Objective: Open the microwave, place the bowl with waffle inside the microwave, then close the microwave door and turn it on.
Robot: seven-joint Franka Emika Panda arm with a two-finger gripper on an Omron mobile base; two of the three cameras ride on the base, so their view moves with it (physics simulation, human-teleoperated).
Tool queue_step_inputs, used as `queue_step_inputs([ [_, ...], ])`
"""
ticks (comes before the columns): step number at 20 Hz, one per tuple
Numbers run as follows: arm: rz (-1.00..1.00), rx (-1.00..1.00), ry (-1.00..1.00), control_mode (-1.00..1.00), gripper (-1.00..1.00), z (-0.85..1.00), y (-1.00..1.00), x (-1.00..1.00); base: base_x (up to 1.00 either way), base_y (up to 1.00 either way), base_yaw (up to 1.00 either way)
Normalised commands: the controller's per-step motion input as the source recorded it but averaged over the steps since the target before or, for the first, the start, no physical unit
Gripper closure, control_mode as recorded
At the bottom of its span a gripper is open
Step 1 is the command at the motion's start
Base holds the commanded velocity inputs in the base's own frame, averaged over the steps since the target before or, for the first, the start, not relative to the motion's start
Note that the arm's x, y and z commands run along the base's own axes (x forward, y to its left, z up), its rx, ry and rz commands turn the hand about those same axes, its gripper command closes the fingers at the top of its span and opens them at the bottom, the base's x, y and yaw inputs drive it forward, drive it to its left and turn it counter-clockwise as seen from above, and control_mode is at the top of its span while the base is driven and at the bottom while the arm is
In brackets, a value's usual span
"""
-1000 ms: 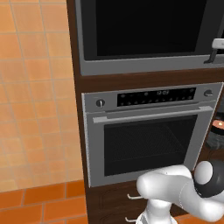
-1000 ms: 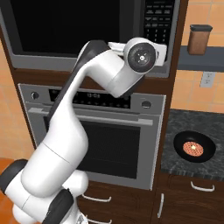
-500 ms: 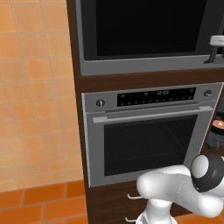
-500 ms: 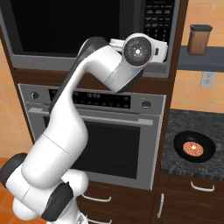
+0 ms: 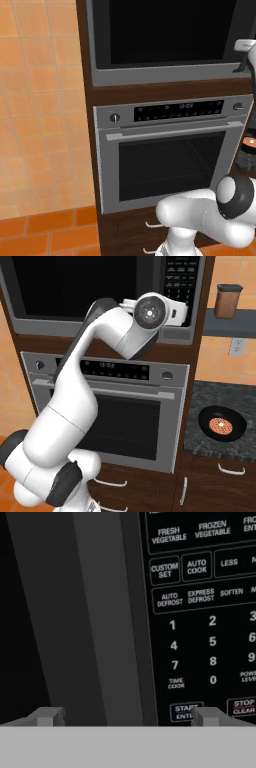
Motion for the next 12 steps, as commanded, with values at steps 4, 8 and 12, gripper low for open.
queue_step_inputs([
  [4, 0.0, 0.0, 0.0, -1.0, -1.0, 0.0, 0.0, 0.21, 0.0, 0.0, 0.0],
  [8, 0.0, 0.0, 0.0, -1.0, -1.0, 0.0, 0.0, 0.02, 0.0, 0.0, 0.0],
  [12, 0.0, 0.0, 0.0, -1.0, -1.0, 0.0, 0.0, 0.0, 0.0, 0.0, 0.0],
])
